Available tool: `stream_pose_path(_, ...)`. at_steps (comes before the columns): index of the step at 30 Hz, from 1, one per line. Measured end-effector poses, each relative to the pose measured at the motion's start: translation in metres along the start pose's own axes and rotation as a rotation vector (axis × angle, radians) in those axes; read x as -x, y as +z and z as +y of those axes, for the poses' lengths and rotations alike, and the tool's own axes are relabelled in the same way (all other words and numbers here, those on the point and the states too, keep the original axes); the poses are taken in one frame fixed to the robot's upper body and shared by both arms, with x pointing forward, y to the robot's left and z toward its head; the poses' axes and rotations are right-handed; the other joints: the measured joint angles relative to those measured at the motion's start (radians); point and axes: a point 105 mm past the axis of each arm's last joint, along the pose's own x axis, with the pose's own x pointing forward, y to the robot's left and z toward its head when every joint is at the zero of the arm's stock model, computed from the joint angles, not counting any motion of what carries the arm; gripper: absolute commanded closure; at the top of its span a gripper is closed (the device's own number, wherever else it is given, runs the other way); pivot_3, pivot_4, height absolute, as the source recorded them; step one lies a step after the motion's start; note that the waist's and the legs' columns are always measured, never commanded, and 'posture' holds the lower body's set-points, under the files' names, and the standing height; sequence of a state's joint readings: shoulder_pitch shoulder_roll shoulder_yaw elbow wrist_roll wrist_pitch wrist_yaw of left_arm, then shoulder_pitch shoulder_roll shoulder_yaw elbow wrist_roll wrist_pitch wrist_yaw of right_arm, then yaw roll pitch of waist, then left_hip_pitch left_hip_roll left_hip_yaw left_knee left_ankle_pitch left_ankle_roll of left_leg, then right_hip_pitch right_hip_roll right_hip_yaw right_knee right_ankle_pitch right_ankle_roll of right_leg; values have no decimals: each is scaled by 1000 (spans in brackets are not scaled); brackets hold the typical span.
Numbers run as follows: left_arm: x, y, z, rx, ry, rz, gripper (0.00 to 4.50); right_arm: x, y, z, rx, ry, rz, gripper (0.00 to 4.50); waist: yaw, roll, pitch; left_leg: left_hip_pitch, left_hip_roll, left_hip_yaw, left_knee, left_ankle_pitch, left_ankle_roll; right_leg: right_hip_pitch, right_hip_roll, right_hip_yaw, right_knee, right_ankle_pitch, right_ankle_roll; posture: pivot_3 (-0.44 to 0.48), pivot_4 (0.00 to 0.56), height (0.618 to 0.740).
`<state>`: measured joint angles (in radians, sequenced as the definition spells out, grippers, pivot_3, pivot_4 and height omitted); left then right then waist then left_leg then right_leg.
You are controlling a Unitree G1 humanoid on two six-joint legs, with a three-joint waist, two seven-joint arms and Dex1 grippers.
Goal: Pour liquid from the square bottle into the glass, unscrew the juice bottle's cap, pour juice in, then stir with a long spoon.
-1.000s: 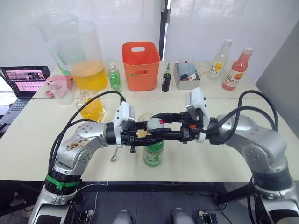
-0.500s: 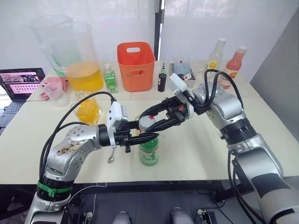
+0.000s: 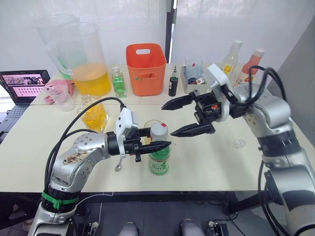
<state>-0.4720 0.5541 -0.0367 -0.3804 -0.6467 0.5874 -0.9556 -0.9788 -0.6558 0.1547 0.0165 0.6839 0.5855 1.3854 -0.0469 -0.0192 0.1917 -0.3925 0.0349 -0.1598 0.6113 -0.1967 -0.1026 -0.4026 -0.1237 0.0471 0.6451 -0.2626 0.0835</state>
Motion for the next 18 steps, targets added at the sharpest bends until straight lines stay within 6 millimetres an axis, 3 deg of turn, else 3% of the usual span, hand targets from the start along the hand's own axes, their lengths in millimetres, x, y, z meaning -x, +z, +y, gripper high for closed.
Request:
stream_pose_path(7,-2,-1,1,8,-5,-8,2883,-15,-17,16,-69,-307,0,49,3,0,0,0,0,0,1,0,0,0,0,0,1,0,0,0,150,740)
stream_pose_path(16,-7,-1,5,14,-47,-13,2883,-25,-14,27,-72,-476,-5,49,8,0,0,0,0,0,1,0,0,1,0,0,0,0,0,0,150,740)
stream_pose_path(18,-7,-1,6,12,-56,-11,2883,-25,-15,28,-84,-495,-18,573,8,0,0,0,0,0,1,0,0,1,0,0,0,0,0,0,150,740)
